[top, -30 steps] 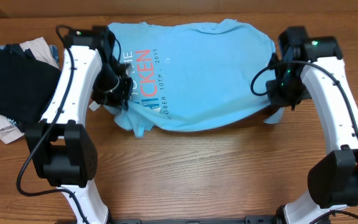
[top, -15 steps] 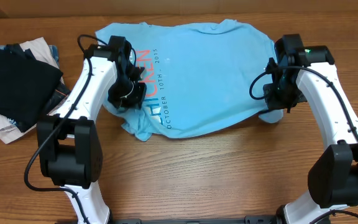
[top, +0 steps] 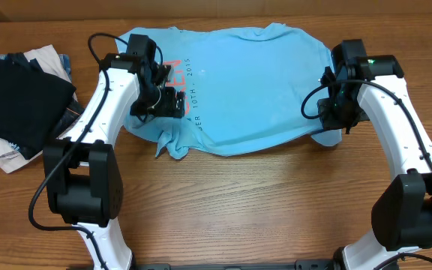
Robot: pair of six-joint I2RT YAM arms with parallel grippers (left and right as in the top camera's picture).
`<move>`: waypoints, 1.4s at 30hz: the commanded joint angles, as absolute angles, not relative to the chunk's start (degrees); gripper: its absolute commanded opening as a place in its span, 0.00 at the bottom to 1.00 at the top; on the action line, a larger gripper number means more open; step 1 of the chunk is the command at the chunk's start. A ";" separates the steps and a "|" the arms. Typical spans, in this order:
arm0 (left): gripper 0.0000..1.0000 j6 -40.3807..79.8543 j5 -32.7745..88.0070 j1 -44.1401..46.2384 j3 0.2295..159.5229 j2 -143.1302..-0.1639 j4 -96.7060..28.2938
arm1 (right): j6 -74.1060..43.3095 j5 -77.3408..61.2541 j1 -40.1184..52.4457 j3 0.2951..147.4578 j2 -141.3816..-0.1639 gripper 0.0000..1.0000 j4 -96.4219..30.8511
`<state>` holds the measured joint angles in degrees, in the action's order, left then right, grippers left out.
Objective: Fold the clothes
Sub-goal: 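Hold the shirt's bottom corners with both grippers on the table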
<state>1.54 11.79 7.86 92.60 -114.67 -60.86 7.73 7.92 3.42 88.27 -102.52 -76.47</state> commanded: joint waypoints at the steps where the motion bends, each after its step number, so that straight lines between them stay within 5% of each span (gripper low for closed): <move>1: 0.80 2.79 12.32 7.88 92.84 -115.07 -66.02 | 7.46 8.47 3.14 88.07 -102.24 0.04 -75.79; 5: 0.54 5.04 12.32 8.03 92.38 -115.07 -69.82 | 7.46 8.45 3.14 88.07 -102.24 0.04 -75.40; 25: 0.54 16.99 9.17 8.25 86.28 -115.07 -54.41 | 7.46 7.81 3.14 88.07 -102.24 0.04 -75.70; 42: 0.55 24.10 7.07 8.27 86.28 -115.07 -58.52 | 7.46 7.81 3.14 88.07 -102.24 0.04 -75.68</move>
<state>21.61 7.86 7.90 86.59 -114.67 -59.79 7.73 7.88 3.42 88.20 -102.52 -75.90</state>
